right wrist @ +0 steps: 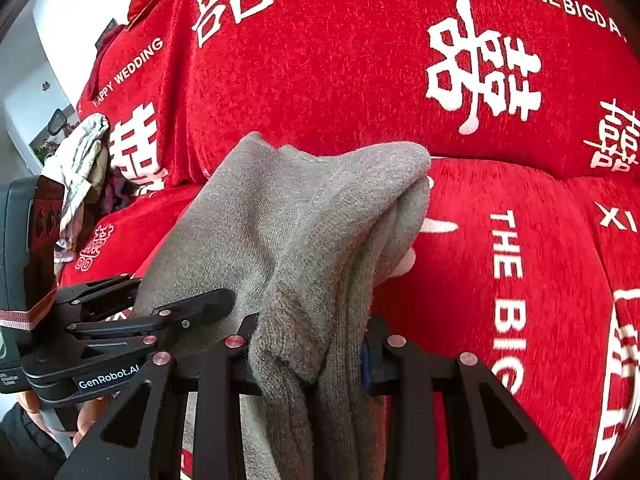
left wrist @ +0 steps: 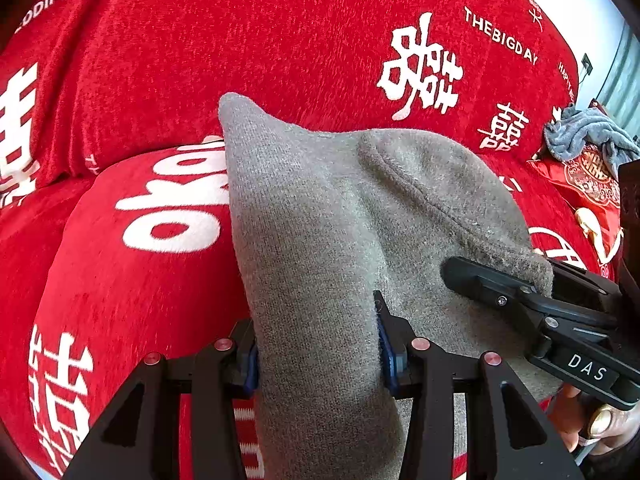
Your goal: Fold small clothes
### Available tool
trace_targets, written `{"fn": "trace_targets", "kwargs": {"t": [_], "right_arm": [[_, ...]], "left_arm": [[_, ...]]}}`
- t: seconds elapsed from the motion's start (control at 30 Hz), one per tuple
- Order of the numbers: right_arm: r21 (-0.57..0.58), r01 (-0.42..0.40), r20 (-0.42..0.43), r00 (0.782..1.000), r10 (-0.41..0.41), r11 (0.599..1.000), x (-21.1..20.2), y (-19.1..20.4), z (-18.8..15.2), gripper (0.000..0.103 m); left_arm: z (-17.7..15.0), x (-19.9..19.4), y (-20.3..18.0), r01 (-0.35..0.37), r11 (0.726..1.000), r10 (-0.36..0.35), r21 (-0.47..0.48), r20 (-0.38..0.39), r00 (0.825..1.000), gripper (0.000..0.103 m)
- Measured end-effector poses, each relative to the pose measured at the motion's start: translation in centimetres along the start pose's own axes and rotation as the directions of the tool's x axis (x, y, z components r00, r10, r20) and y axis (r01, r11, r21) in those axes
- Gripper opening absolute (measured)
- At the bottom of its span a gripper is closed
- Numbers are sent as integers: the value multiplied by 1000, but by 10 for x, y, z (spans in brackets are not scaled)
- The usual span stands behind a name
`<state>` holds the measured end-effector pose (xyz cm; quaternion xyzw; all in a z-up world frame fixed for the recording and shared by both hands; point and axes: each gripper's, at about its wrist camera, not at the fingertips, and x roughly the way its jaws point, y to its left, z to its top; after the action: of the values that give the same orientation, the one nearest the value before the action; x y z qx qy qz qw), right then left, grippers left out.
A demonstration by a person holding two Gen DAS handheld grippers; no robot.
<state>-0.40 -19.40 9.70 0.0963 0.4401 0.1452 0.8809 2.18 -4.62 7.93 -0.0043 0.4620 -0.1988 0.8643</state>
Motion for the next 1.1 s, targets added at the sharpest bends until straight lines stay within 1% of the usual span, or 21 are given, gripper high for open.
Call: {"fn": "trace_targets", "kwargs": {"t": [0.3, 0.53, 0.77, 1.1], "right_arm": [[-20, 10, 23, 1000, -10, 1000, -19, 24, -28, 35], [-26, 14, 33, 999, -13, 1000, -31, 33, -45, 35], [-31, 15, 43, 999, -14, 999, -37, 40, -63, 35], [-27, 15, 39, 999, -14, 1000, -30, 43, -86, 35]], "left_arm": [[-29, -23, 1, -9, 1000, 9, 3, 19, 1000, 46], [-47, -34, -5, -18, 1000, 17, 15, 32, 999, 47], [-64, -41, -7, -27, 999, 26, 24, 38, 999, 47], [-87, -36, -4, -32, 999, 31, 33, 35, 999, 47]]}}
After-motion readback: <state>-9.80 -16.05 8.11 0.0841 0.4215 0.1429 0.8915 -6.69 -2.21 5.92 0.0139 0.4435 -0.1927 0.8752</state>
